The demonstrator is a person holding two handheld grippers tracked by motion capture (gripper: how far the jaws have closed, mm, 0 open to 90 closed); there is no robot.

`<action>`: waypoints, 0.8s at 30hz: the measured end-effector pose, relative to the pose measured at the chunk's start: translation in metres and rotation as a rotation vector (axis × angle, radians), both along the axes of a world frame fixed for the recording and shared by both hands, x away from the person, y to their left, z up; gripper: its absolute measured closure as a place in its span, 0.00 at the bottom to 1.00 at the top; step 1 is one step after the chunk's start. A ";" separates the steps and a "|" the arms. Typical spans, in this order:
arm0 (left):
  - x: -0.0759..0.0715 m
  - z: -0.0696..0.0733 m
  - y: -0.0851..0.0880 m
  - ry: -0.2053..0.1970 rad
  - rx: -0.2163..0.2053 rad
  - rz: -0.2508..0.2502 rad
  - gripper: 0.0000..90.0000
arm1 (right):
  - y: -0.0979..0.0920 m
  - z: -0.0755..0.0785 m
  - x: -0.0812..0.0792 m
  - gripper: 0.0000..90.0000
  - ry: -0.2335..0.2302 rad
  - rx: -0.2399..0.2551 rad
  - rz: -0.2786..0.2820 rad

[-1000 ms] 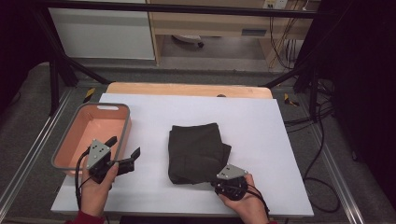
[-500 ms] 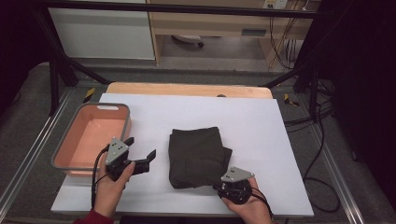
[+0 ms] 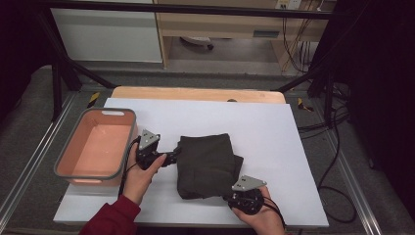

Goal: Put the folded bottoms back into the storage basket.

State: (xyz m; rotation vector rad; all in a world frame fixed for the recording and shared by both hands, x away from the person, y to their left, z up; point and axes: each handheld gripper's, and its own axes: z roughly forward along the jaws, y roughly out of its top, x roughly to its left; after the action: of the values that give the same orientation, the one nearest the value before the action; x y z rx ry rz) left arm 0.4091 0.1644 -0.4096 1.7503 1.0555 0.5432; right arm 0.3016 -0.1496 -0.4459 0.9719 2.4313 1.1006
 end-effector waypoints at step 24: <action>0.039 -0.040 -0.027 0.225 0.031 -0.020 0.14 | 0.000 -0.002 0.001 0.69 0.000 -0.001 0.012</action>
State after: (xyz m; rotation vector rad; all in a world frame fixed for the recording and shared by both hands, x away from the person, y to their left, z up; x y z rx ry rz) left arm 0.4479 0.1375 -0.4494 1.8798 1.1881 0.3569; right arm 0.3022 -0.1498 -0.4482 0.9586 2.4406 1.1028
